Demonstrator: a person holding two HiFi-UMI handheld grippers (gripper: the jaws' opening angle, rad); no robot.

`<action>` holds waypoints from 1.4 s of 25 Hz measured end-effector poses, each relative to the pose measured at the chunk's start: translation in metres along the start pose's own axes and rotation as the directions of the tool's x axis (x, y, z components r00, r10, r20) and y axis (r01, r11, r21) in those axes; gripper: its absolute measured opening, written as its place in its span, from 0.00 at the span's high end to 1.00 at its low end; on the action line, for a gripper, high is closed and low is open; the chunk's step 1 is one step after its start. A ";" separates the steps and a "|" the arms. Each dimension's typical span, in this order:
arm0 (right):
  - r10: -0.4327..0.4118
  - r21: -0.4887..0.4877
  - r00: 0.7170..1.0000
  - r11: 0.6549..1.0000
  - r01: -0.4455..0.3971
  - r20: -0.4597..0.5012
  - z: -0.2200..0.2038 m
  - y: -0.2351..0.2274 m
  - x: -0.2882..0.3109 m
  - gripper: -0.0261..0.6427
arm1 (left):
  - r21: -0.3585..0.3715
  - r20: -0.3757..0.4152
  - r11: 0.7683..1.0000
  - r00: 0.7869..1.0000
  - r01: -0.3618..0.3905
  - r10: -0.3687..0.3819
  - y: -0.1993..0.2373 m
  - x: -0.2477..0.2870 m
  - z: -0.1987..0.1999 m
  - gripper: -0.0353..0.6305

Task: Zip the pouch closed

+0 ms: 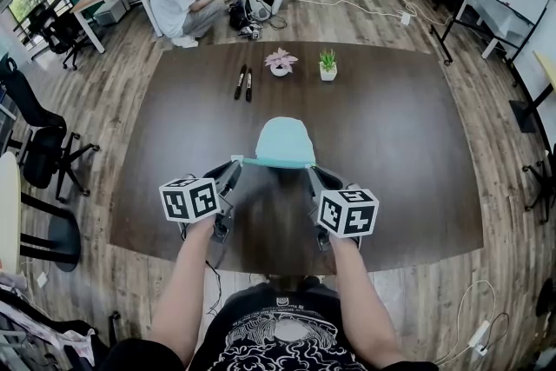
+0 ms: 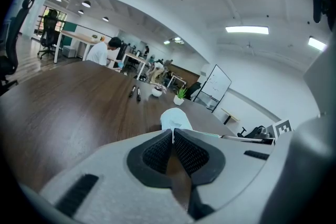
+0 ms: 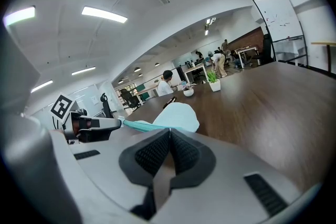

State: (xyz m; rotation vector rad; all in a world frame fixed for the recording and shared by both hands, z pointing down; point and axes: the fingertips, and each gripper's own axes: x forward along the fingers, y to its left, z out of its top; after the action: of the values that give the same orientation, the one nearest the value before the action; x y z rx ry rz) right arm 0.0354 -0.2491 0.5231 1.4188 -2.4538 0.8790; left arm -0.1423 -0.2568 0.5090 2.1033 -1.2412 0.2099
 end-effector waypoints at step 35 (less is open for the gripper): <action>-0.054 -0.008 0.995 0.999 0.054 -0.084 -0.029 -0.020 0.006 0.96 | -0.027 -0.095 1.000 0.995 -0.015 0.013 0.007 0.012 -0.041 0.92</action>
State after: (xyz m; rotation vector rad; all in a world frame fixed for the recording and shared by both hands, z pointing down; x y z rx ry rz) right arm 0.0446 -0.2439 0.5573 1.4099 -2.3438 0.9005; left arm -0.1339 -0.2421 0.5488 2.0375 -1.1963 0.2941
